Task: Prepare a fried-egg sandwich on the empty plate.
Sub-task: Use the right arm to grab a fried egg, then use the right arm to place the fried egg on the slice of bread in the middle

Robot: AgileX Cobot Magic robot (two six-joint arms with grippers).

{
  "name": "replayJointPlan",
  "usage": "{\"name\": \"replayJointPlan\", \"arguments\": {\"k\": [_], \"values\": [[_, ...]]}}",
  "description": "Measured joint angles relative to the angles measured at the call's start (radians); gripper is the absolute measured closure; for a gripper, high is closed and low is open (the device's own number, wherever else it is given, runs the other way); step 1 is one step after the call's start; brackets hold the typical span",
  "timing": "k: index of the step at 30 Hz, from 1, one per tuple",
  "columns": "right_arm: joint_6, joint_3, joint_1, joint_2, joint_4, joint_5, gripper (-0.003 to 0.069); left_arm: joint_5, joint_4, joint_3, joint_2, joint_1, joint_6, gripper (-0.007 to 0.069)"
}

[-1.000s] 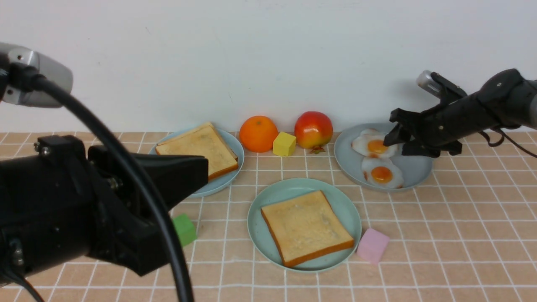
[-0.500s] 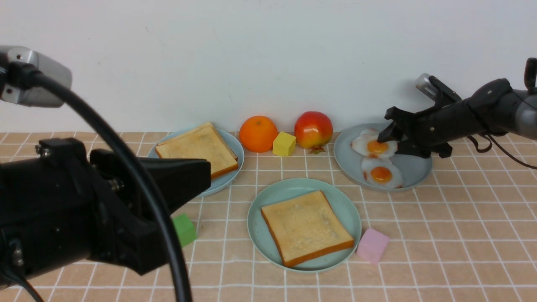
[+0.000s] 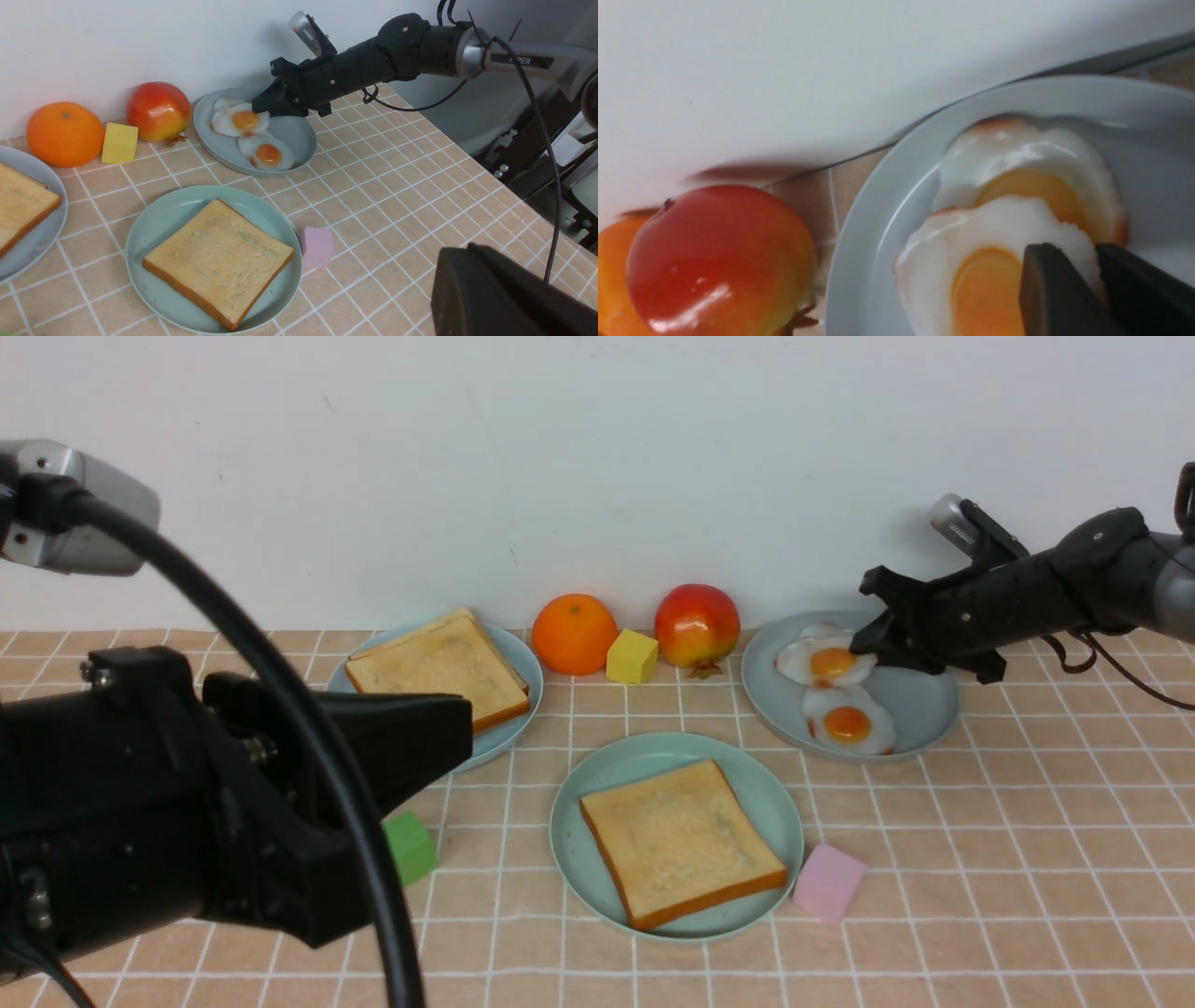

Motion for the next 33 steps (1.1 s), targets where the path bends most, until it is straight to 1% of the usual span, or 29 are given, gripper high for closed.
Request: {"name": "replayJointPlan", "arguments": {"k": [3,5,7,12,15,16,18,20,21,24,27,28,30,33], "values": [[-0.004,0.0,-0.002,-0.015,-0.002,0.017,0.0548,0.0,-0.004,0.0,0.0,0.0,0.0,0.0638],[-0.018,0.003,-0.007,-0.05,-0.012,0.051,0.0577,0.0,-0.006,0.0,0.0,0.0,0.0,0.0638],[-0.036,0.004,-0.011,-0.084,-0.024,0.081,0.0582,0.0,-0.004,0.0,0.0,0.0,0.0,0.0638],[-0.107,0.008,-0.017,-0.21,-0.039,0.229,0.0582,0.0,0.022,0.0,0.0,0.0,0.0,0.0638],[-0.129,0.059,0.006,-0.315,-0.039,0.325,0.0582,0.012,0.056,0.0,0.0,0.0,0.0,0.0638],[-0.13,0.066,0.012,-0.322,-0.039,0.333,0.0582,0.014,0.059,0.0,0.0,0.0,0.0,0.0638],[-0.147,0.165,0.058,-0.412,-0.034,0.348,0.0582,0.046,0.095,0.0,0.0,0.0,0.0,0.0638],[-0.185,0.312,0.136,-0.49,-0.005,0.322,0.0582,0.092,0.13,0.0,0.0,0.0,0.0,0.0638],[-0.199,0.35,0.151,-0.509,0.01,0.308,0.0582,0.106,0.139,0.0,0.0,0.0,0.001,0.0638],[-0.279,0.501,0.265,-0.556,0.108,0.208,0.0582,0.173,0.184,0.0,0.002,0.0,0.001,0.0638],[-0.347,0.571,0.35,-0.54,0.196,0.096,0.0582,0.211,0.208,0.0,0.004,0.0,0.001,0.0638],[-0.352,0.574,0.357,-0.535,0.205,0.091,0.0582,0.213,0.209,0.0,0.004,0.0,0.001,0.0638],[-0.373,0.585,0.385,-0.481,0.27,0.009,0.0582,0.233,0.214,0.0,0.006,0.0,0.001,0.0638],[-0.39,0.585,0.378,-0.445,0.308,-0.026,0.0582,0.24,0.216,0.0,0.006,0.0,0.001,0.0637]]}}
